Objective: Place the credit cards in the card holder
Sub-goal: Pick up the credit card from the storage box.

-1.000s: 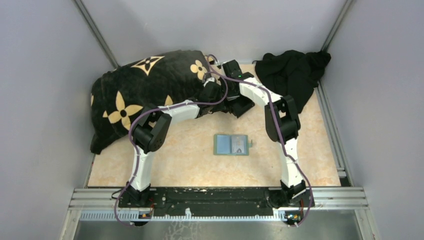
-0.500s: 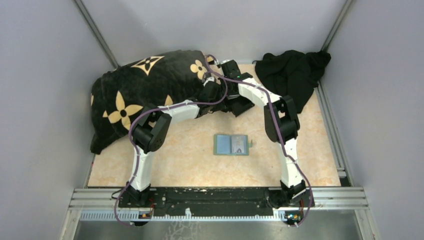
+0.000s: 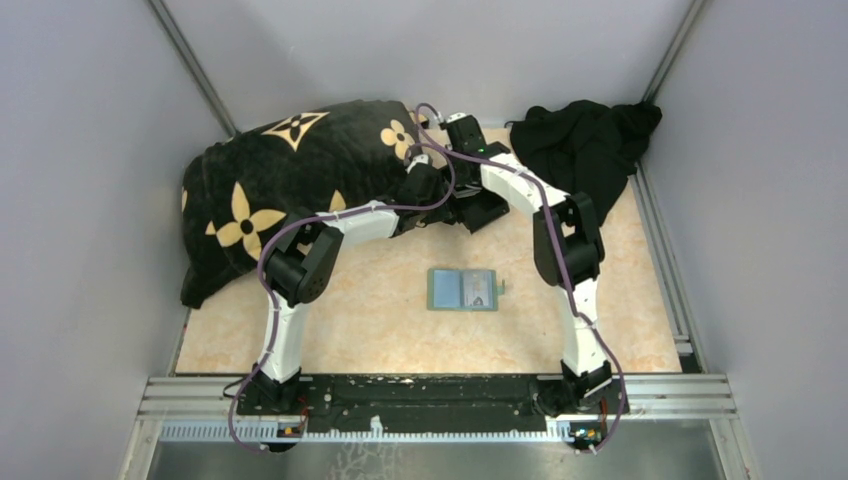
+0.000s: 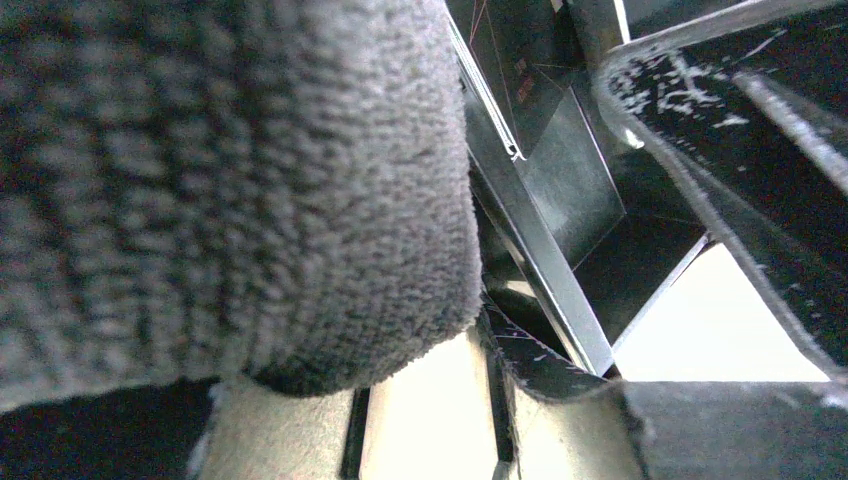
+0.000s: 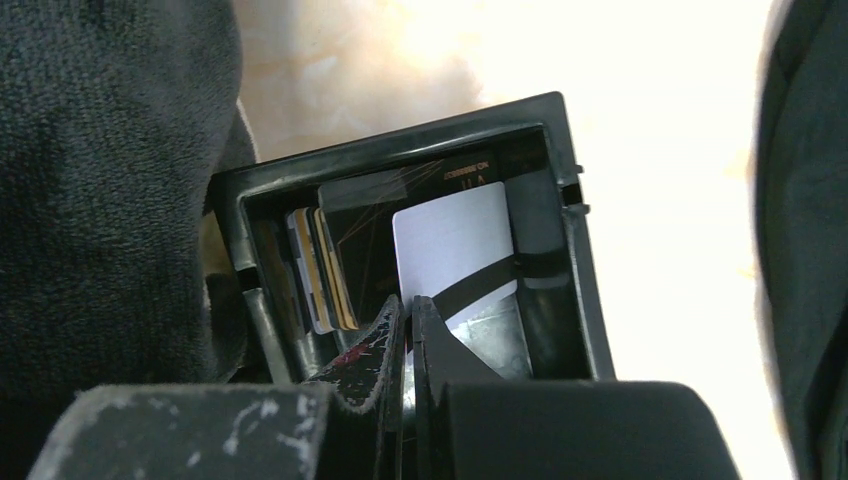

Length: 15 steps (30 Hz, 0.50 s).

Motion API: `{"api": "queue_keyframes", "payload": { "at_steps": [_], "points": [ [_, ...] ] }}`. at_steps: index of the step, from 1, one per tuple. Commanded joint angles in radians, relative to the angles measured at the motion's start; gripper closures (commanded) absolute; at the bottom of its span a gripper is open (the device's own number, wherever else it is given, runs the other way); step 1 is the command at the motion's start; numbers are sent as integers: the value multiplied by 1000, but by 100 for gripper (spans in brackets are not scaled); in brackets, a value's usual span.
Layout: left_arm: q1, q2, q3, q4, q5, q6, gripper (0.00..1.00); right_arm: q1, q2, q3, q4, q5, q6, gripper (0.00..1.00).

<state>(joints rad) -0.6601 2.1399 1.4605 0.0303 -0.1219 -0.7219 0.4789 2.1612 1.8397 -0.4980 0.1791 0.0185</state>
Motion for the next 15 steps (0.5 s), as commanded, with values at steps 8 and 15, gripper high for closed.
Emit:
{"api": "queue_keyframes", "payload": {
  "at_steps": [8, 15],
  "points": [
    [9, -26, -10, 19, 8, -5, 63, -40, -80, -14, 27, 109, -29, 100],
    [13, -26, -11, 23, 11, -6, 63, -47, -47, -14, 32, 127, -41, 100]
  ]
}}
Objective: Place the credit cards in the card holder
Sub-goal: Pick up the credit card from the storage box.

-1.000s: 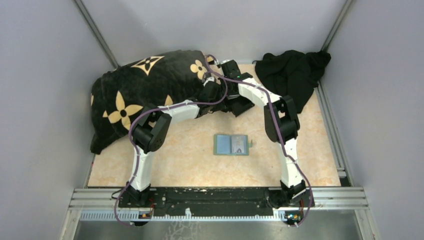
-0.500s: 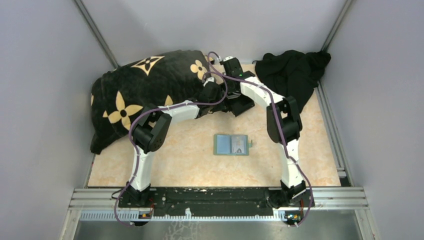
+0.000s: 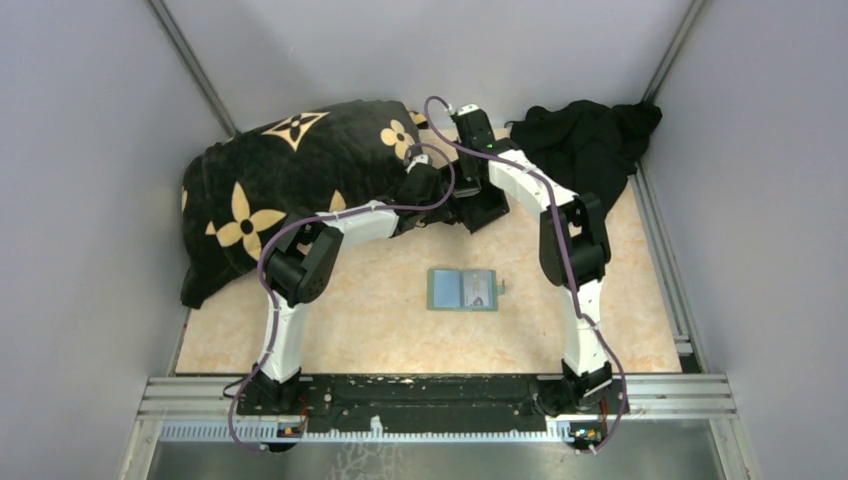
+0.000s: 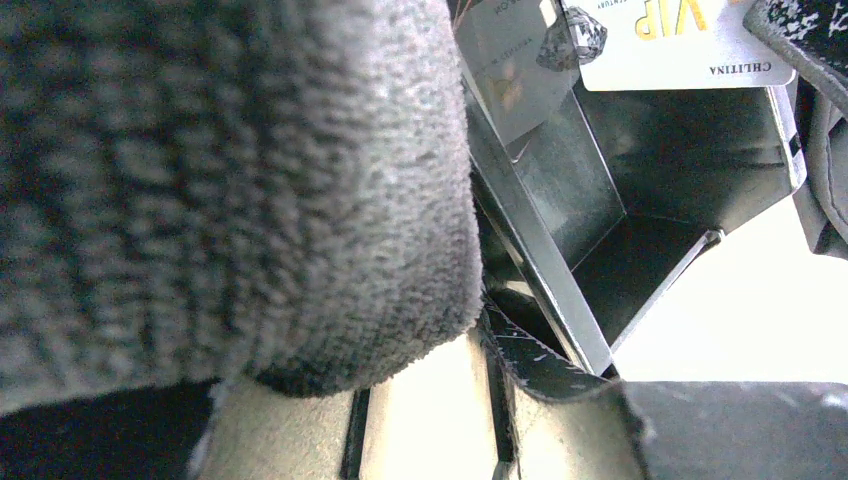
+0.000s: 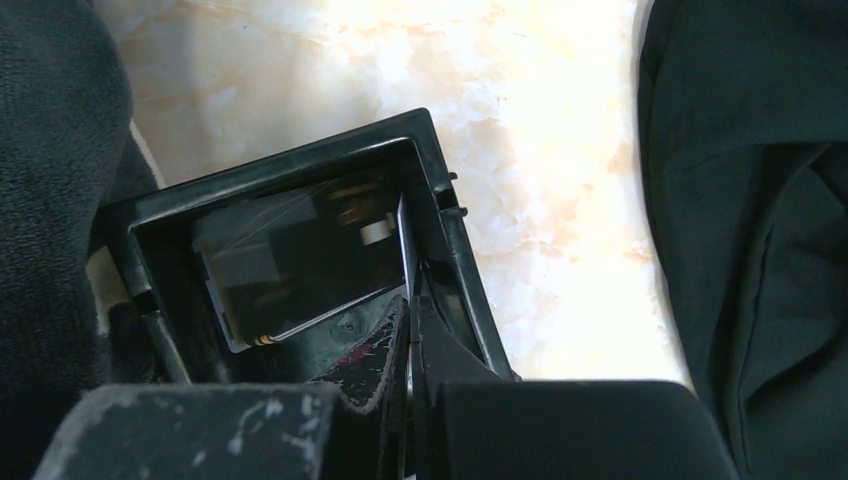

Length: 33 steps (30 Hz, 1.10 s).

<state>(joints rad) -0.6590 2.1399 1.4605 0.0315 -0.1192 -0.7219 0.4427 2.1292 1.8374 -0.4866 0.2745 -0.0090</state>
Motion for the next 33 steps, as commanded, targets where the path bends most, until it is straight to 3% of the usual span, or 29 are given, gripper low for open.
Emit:
{"api": "queue_keyframes", "payload": {
  "at_steps": [1, 16, 20, 25, 33],
  "points": [
    [12, -27, -11, 21, 9, -5, 63, -12, -8, -11, 22, 29, -13, 100],
    [23, -51, -43, 31, 12, -11, 57, -16, 33, -6, 37, 9, -12, 100],
    [27, -81, -73, 27, -12, -16, 52, -16, -13, -29, 59, 37, -18, 100],
    [32, -130, -125, 33, -33, -29, 36, -13, -82, -61, 91, 72, -27, 100],
    [33, -240, -221, 65, -48, -30, 26, 11, -194, -127, 122, 106, -26, 100]
  ]
}}
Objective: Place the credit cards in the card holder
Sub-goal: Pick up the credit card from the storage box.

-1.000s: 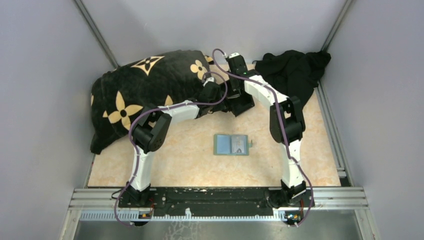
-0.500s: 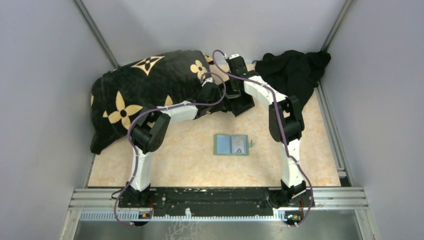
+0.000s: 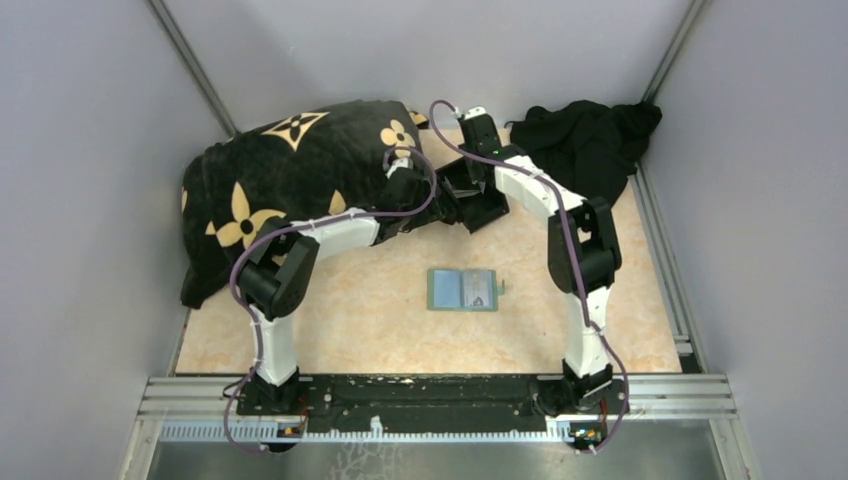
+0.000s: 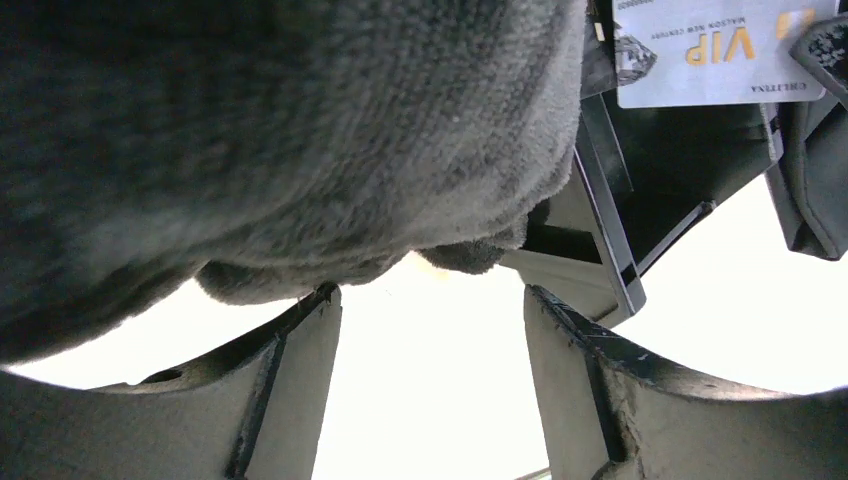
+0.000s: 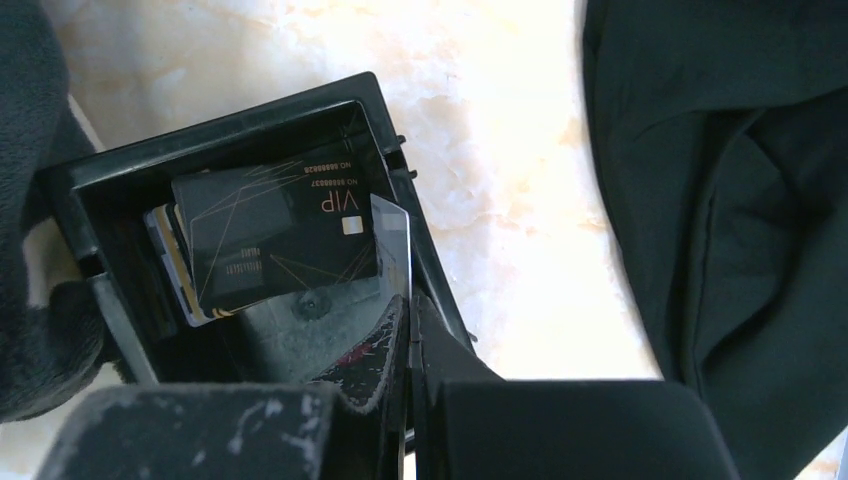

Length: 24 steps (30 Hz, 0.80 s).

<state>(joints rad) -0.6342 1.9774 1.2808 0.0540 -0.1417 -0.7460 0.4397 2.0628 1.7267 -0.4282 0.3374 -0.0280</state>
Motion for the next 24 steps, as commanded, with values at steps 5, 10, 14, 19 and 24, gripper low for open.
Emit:
{"api": "queue_keyframes", "payload": {
  "at_steps": [5, 10, 14, 19, 24],
  "points": [
    [8, -160, -114, 86, 0, 11, 24, 31, -205, -79, 92, 55, 6, 100],
    [8, -248, -187, 149, 69, 35, 24, 56, -312, -162, 97, 70, 19, 100],
    [8, -329, -255, 200, 132, 48, 24, 64, -475, -267, 89, -15, 59, 100],
    [10, -445, -381, 312, 208, 87, 24, 63, -674, -435, 68, -235, 146, 100],
    [11, -524, -493, 427, 311, 121, 25, 65, -817, -575, 40, -451, 227, 100]
  ]
}}
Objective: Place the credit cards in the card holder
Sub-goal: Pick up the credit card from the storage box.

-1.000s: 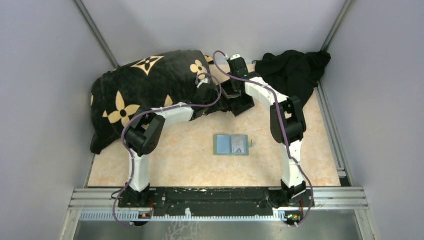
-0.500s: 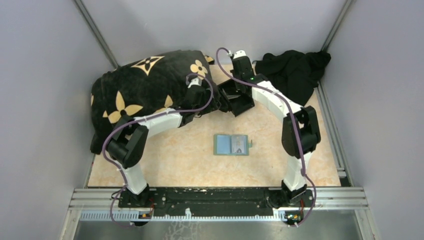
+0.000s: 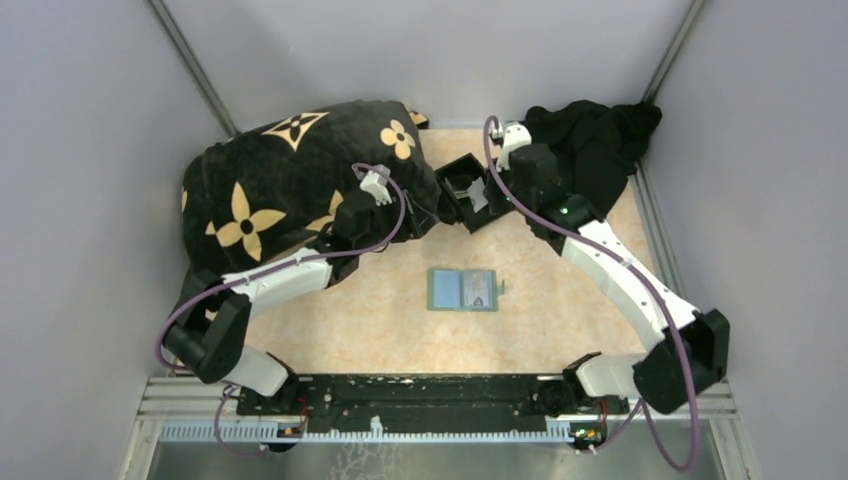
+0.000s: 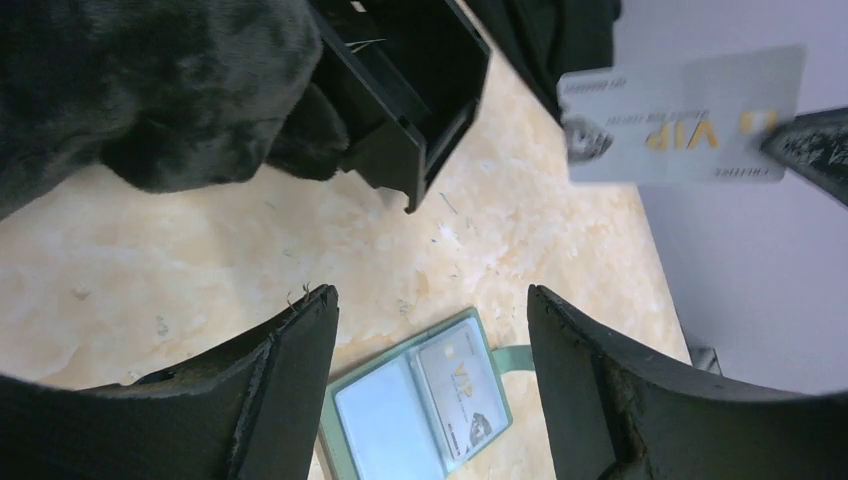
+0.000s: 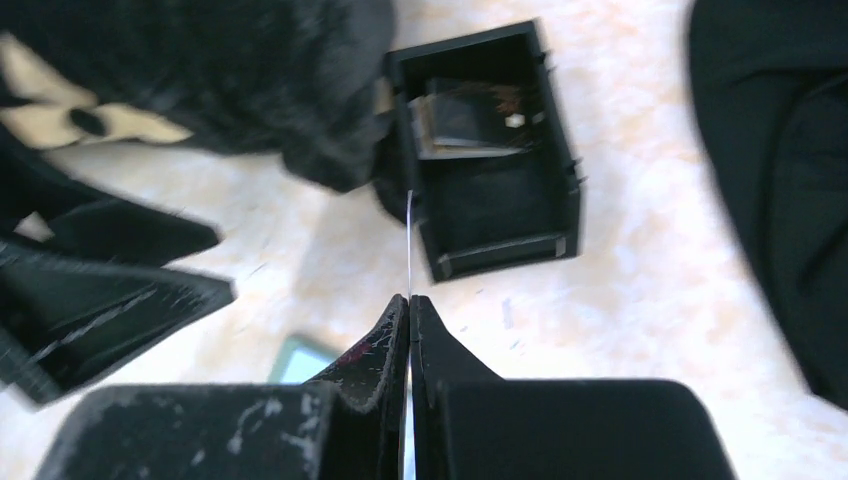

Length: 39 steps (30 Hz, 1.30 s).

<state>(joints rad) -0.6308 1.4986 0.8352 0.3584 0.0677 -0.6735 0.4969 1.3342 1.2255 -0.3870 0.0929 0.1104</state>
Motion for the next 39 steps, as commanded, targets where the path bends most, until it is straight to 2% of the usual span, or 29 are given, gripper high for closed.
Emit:
{"api": "queue_keyframes", "payload": {
  "at_steps": [1, 4, 12, 19, 32, 39],
  "points": [
    [7, -55, -60, 139, 123, 58, 25, 9, -114, -104, -1, -247, 100, 100],
    [11, -65, -96, 223, 234, 84, 24, 10, -177, -181, 1, -343, 129, 100],
    [22, -61, -111, 266, 477, 142, 24, 12, -243, -293, 3, -524, 184, 100],
    [51, 6, -111, 289, 715, 141, 25, 11, -250, -359, 55, -627, 231, 100],
    [91, 22, -183, 365, 883, 115, 28, 9, -232, -391, 137, -744, 300, 100],
    [92, 85, -187, 449, 978, 62, 34, -3, -207, -407, 185, -781, 319, 100]
  ]
}}
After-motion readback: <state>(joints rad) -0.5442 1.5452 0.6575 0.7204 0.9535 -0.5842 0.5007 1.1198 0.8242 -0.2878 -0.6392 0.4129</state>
